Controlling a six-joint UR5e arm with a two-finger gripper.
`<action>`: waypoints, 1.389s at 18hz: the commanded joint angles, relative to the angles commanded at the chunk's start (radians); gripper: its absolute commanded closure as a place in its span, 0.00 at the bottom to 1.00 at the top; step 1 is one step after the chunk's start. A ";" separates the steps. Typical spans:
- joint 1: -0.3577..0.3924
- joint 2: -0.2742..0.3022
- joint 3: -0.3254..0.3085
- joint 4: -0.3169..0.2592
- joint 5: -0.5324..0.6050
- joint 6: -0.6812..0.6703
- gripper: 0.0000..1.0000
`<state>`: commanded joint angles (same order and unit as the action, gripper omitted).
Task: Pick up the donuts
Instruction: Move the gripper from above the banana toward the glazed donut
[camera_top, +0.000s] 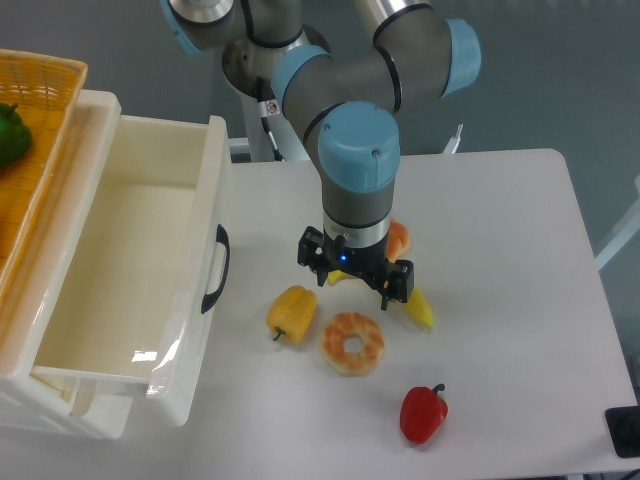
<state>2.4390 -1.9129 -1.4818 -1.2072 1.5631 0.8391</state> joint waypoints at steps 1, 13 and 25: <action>0.000 0.000 0.000 0.002 0.002 0.002 0.00; -0.005 -0.046 -0.023 0.028 -0.006 0.000 0.00; -0.002 -0.133 -0.035 0.129 0.000 -0.011 0.00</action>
<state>2.4375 -2.0462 -1.5171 -1.0785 1.5631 0.8283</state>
